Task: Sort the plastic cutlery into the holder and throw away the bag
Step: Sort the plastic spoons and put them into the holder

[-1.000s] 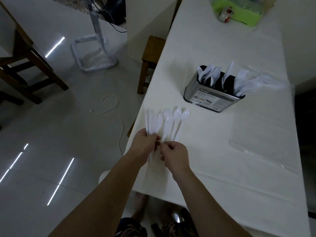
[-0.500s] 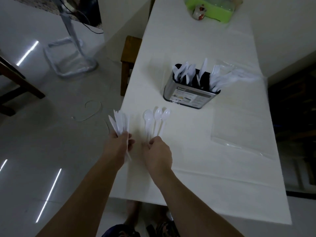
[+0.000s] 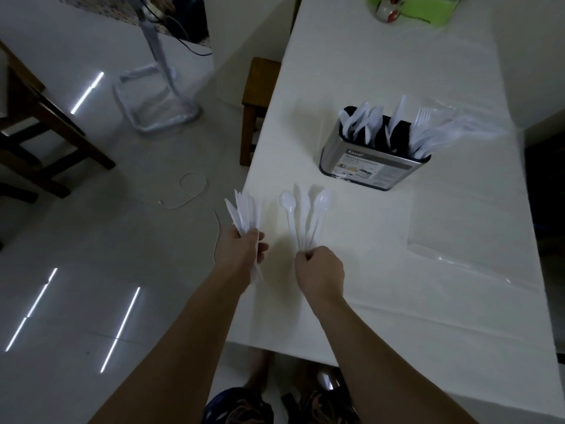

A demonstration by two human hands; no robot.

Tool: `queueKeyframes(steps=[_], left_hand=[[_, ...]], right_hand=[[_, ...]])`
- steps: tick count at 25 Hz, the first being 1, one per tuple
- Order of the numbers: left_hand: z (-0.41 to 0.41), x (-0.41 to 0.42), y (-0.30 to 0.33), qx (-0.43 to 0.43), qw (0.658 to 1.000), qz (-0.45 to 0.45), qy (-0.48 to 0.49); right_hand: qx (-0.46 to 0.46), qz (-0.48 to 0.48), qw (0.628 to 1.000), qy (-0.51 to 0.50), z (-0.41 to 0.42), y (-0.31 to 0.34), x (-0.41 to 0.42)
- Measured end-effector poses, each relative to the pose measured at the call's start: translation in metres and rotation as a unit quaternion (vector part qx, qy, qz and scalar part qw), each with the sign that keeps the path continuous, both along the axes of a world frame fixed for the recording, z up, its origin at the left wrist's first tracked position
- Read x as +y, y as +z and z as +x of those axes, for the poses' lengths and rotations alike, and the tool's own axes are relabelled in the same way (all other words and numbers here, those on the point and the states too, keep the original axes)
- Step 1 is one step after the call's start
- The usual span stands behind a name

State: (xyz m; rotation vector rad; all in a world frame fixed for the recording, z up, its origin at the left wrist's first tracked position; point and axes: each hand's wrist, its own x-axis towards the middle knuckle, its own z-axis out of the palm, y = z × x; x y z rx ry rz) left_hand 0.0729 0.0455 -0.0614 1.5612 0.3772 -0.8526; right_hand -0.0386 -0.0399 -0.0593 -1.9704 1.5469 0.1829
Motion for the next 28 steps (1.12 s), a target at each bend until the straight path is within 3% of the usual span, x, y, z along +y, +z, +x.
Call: queueKeyframes(steps=[12,17,22,24,28], left_hand=[[-0.006,-0.005,0.007,0.007,0.999,-0.007,-0.044],[-0.011,-0.011,0.01,0.001,0.998,0.0,-0.07],[-0.012,-0.009,0.014,-0.021,0.994,0.005,-0.108],[-0.009,-0.007,0.01,-0.034,0.994,0.014,-0.103],[0.0,-0.003,0.006,-0.023,0.998,-0.002,-0.059]], right_hand=[[-0.024,0.01,0.999,-0.033,-0.012,0.009,-0.006],[-0.131,0.01,0.988,0.077,-0.009,0.034,0.026],[-0.13,0.027,0.975,0.177,0.004,0.039,0.041],[-0.111,-0.023,0.978,0.175,0.005,0.032,0.036],[0.035,-0.184,0.96,0.207,-0.006,0.009,0.012]])
